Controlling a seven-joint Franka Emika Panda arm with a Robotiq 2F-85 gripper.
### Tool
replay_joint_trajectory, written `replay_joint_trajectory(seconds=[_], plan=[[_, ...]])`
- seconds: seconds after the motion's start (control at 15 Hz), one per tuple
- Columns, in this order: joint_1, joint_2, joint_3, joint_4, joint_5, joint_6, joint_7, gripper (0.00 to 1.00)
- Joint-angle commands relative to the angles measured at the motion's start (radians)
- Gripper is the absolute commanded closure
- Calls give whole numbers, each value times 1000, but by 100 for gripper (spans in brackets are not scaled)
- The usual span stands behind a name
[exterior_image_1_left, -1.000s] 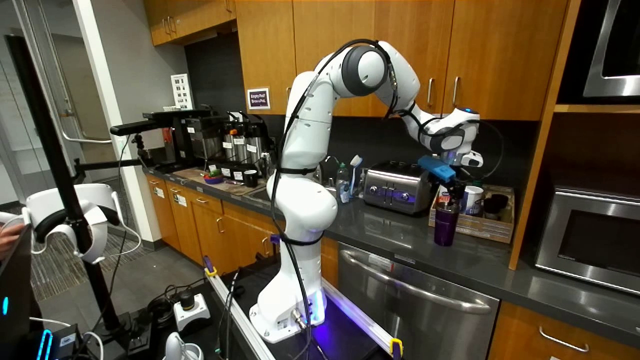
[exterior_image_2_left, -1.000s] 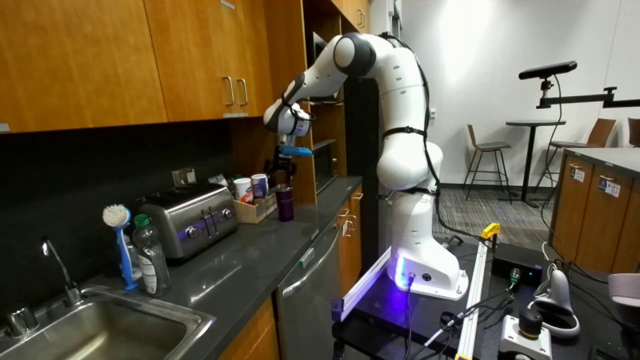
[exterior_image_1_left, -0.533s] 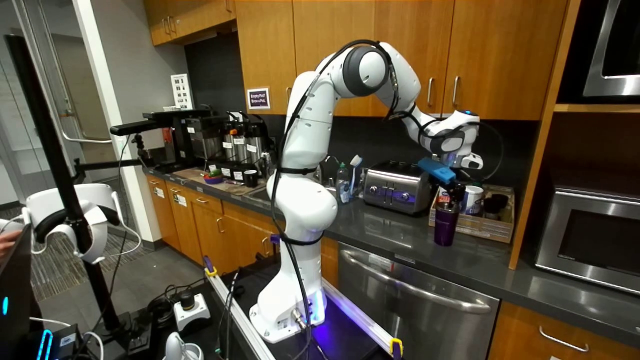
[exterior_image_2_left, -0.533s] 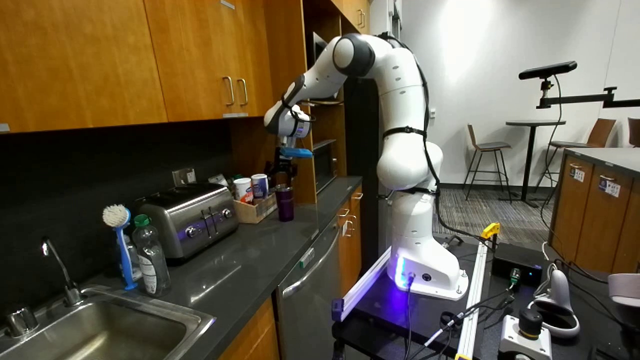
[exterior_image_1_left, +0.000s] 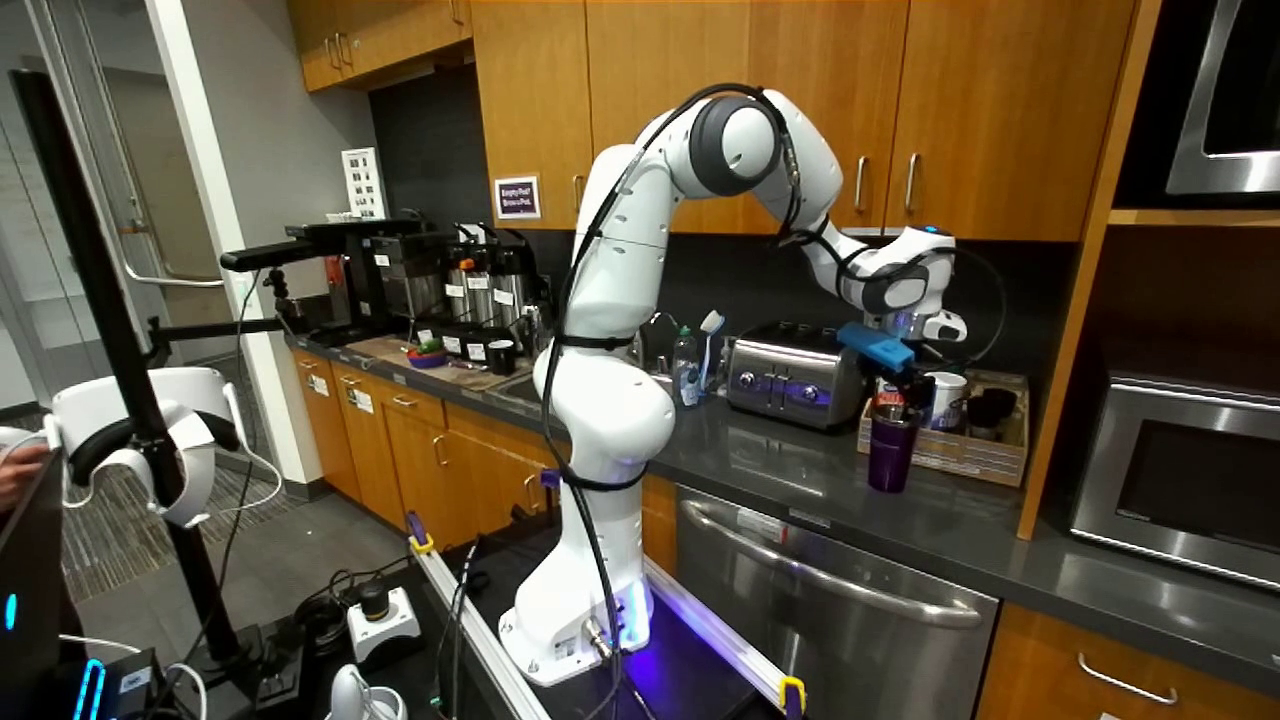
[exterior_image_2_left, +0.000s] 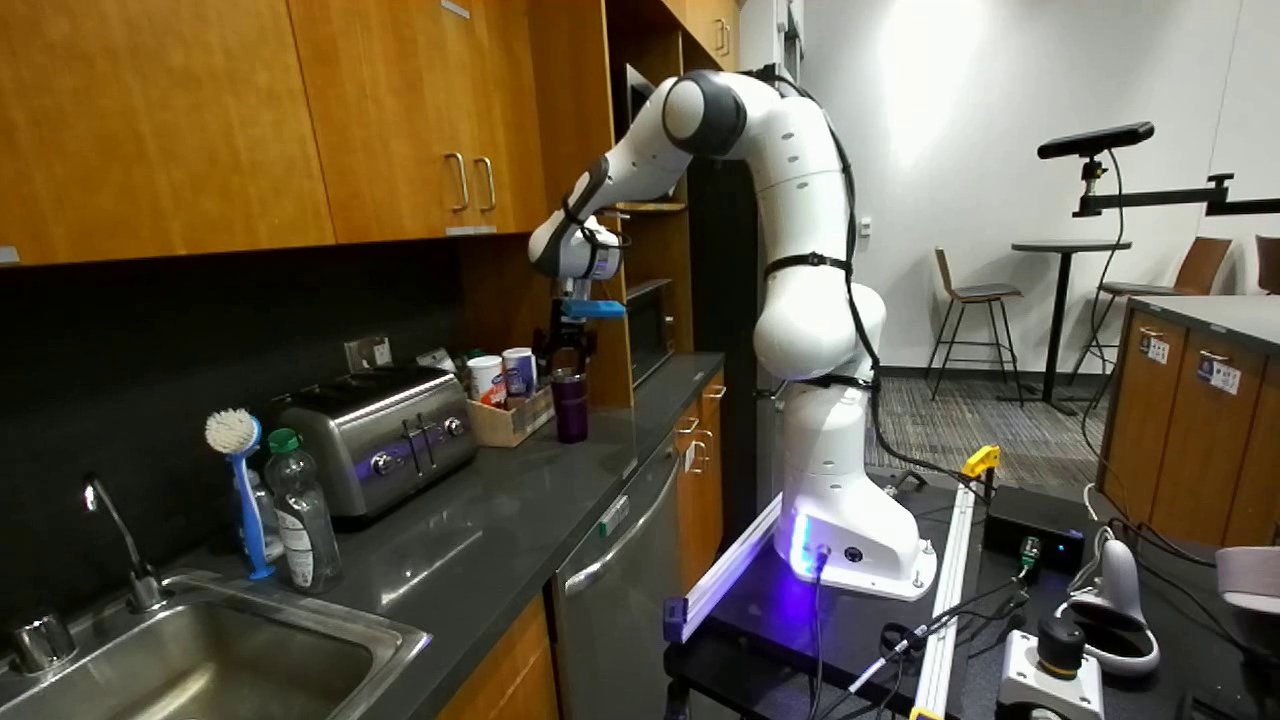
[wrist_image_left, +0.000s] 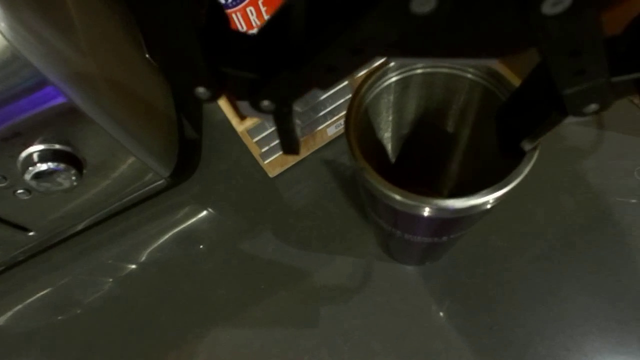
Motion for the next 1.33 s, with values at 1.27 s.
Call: replay_joint_trajectory(seconds=[1.27], plan=[[59,7,10,1,-191,-2,98,0]])
